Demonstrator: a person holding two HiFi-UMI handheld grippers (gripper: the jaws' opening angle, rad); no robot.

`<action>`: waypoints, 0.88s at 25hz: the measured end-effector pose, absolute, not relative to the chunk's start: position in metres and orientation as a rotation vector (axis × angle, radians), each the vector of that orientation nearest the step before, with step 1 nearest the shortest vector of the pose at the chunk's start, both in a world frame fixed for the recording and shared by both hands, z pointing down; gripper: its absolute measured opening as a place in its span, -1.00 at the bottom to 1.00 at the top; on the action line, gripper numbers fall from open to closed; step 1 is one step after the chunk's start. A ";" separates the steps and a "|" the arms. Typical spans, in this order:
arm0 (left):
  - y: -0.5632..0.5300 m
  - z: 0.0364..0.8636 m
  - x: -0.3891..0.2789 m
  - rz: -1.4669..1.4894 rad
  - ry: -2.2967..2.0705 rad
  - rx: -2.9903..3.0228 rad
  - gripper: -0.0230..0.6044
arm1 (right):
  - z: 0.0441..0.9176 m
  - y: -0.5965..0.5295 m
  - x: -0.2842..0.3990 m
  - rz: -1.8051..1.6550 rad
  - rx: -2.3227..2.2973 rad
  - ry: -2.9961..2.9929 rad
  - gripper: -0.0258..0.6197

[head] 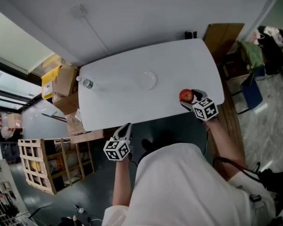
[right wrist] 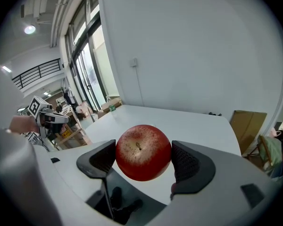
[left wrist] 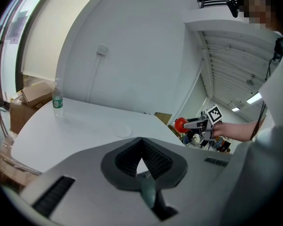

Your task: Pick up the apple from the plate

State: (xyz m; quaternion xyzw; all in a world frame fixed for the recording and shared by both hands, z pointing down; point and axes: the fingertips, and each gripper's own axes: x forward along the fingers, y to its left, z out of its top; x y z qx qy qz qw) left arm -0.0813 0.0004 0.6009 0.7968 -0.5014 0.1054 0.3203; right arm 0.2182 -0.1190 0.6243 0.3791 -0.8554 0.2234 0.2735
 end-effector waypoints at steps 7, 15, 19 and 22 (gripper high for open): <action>0.000 0.595 -0.097 0.294 -1.310 2.114 -0.92 | 0.617 -0.118 0.211 0.598 1.050 -2.297 0.20; 0.003 0.596 -0.116 0.312 -1.317 2.111 -0.92 | 0.618 -0.117 0.198 0.609 1.054 -2.296 0.20; 0.006 0.598 -0.124 0.306 -1.325 2.100 -0.92 | 0.619 -0.119 0.191 0.609 1.050 -2.296 0.20; 0.008 0.599 -0.126 0.314 -1.325 2.101 -0.92 | 0.618 -0.120 0.186 0.602 1.040 -2.301 0.20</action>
